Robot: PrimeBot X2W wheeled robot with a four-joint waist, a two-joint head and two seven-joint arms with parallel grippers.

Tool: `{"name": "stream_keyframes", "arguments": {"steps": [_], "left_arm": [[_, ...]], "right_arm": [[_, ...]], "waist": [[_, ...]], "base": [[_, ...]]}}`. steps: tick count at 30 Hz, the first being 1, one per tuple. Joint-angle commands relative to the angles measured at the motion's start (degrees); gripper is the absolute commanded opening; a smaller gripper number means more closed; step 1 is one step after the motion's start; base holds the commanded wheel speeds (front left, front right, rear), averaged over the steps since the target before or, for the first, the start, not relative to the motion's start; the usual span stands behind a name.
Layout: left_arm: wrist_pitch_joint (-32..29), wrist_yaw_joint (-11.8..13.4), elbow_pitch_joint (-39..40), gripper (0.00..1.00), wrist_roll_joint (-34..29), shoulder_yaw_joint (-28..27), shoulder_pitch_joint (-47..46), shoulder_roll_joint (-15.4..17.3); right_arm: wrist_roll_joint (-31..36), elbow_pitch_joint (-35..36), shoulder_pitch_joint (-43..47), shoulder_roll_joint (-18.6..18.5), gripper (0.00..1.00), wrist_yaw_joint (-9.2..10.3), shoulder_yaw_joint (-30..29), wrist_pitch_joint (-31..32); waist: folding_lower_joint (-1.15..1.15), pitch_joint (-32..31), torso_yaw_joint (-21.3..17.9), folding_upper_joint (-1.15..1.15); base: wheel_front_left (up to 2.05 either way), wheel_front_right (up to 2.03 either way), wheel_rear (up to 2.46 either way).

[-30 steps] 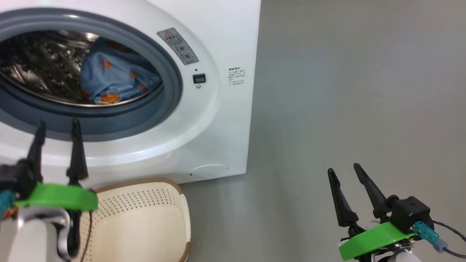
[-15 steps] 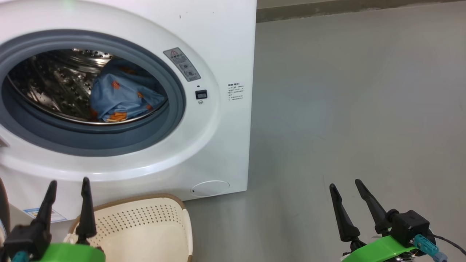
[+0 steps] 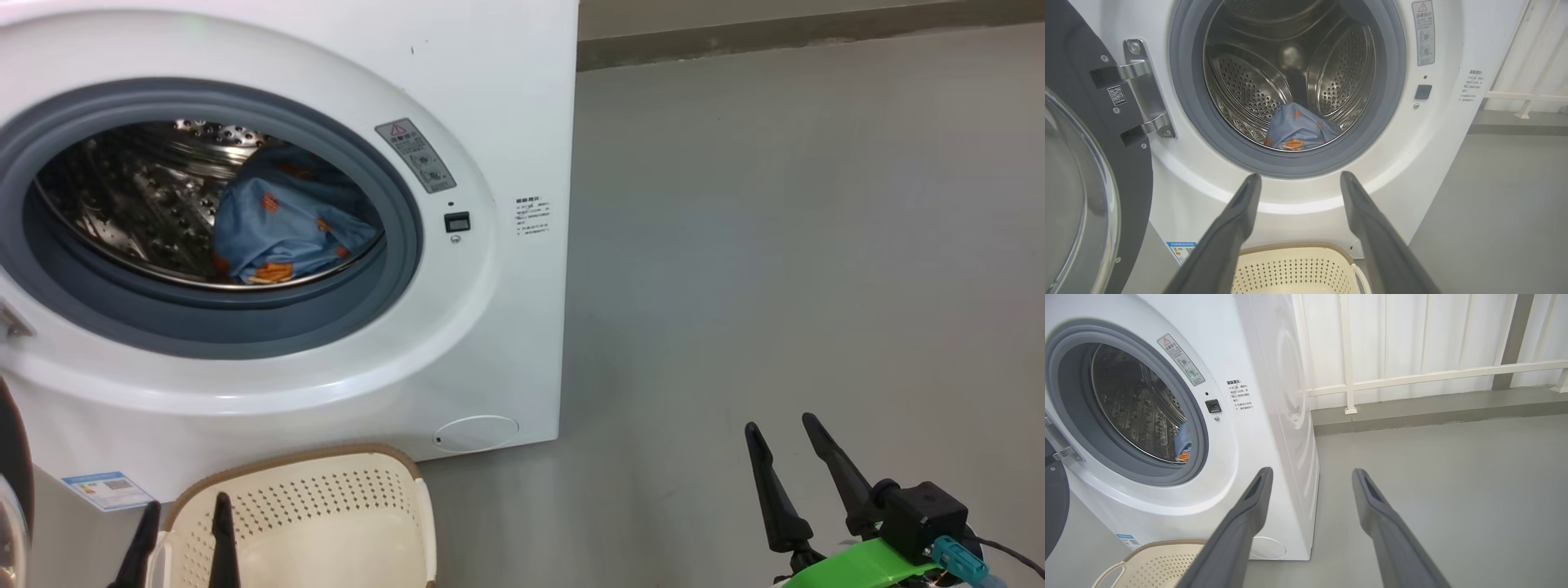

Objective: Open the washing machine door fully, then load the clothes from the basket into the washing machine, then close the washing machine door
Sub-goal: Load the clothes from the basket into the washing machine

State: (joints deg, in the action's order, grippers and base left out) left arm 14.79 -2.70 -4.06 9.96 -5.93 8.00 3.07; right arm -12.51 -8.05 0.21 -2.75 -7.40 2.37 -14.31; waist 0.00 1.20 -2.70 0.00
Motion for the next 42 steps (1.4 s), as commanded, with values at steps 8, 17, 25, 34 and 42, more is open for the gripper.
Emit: {"name": "stream_keyframes", "arguments": {"steps": [8,17,25,34,42], "left_arm": [[0.2,0.8,2.4,1.00,0.1,-1.5,0.0,0.2],[0.2,0.9,3.1,1.00,-0.2,-2.3,0.0,0.1],[0.2,0.8,3.4,1.00,-0.4,-3.2,-0.5,0.0],[0.2,0.8,3.6,1.00,-0.8,-3.3,-0.5,-0.1],[0.2,0.5,3.3,1.00,-1.3,-3.4,-0.7,-0.1]], "right_arm": [[0.6,1.8,0.5,-0.1,1.00,-0.09,0.5,-0.7],[0.8,2.1,0.7,-0.1,1.00,-0.09,0.4,-0.7],[0.8,2.1,0.6,-0.1,1.00,-0.09,0.5,-0.7],[0.9,1.9,0.3,-0.1,1.00,-0.09,0.7,-0.7],[1.3,1.9,0.3,-0.1,1.00,-0.09,0.7,-0.7]], "waist": [[0.00,-0.4,0.5,0.00],[0.00,-0.6,0.4,0.00],[0.00,-0.8,0.5,0.00],[0.00,-1.2,0.5,0.00],[0.00,-1.5,0.5,0.00]], "base": [[0.00,0.00,0.00],[0.00,0.00,0.00],[0.00,0.00,0.00],[0.00,0.00,0.00],[0.00,0.00,0.00]]}}
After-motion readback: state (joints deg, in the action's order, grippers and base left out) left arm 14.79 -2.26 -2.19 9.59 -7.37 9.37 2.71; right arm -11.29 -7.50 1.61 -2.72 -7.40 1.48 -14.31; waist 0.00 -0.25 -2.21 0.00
